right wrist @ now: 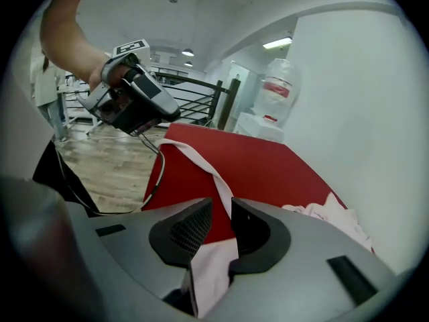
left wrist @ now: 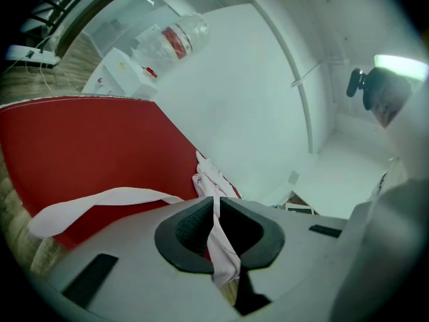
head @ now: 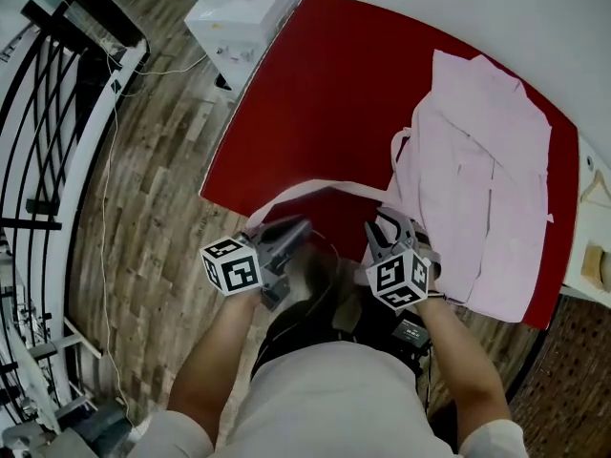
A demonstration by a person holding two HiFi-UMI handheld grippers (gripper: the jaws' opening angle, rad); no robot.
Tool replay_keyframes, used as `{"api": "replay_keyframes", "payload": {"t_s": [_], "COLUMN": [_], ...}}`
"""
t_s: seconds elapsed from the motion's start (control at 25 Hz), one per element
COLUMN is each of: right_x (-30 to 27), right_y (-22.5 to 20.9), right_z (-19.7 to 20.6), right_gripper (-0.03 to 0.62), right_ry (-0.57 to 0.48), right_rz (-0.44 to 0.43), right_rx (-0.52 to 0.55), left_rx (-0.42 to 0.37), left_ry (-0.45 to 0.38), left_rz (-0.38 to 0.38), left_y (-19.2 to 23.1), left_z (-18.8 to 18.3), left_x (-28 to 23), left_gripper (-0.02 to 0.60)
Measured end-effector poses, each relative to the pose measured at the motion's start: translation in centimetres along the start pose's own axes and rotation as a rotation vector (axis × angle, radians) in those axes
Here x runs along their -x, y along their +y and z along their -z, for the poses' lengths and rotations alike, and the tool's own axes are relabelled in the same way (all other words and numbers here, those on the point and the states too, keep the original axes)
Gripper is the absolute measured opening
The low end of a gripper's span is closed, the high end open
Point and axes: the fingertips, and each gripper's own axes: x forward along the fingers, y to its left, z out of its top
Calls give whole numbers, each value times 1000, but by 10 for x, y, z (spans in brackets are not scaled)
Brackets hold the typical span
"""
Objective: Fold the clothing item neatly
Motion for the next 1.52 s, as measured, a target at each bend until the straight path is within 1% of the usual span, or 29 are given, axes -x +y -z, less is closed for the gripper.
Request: {"api": "replay_keyframes", "payload": {"t_s": [0.16, 0.4, 0.64, 0.88, 1.0, 1.08, 1.2, 1.24, 1.4, 1.52], "right_x": [-24, -52, -75, -97, -105, -112, -121, -123, -139, -149], "right_y": [31, 68, 99, 131, 150, 165, 190, 197, 213, 218], "right_z": [-28, -60, -84, -112, -121, -123, -120, -118, -111, -109], "right_gripper": [69, 69, 69, 69, 71, 83, 120, 123, 123, 123], "right_ry": [-23, -39, -44, -73, -87, -93, -112, -115, -83, -68], "right_rz": [-81, -159, -241, -296, -318, -331, -341, -341, -321, -287], "right_rx": [68, 162, 296, 436, 537, 620, 790, 854, 1060, 1148], "left_rx": [36, 71, 134, 194, 220, 235, 252, 255, 264, 274], "left_ry": [-65, -142, -232, -307, -334, -347, -365, -370, -372, -370], "left_rz": [-55, -111, -174, -207, -226, -237, -256, -261, -275, -277], "left_y": [21, 45, 67, 86, 92, 96, 100, 101, 106, 107], "left_z": [0, -1, 6, 12, 19, 23, 27, 28, 32, 34], "left_x": [35, 76, 103, 125, 134, 141, 152, 155, 164, 167], "left_gripper": [11, 11, 11, 11, 11, 11, 11, 11, 11, 11]}}
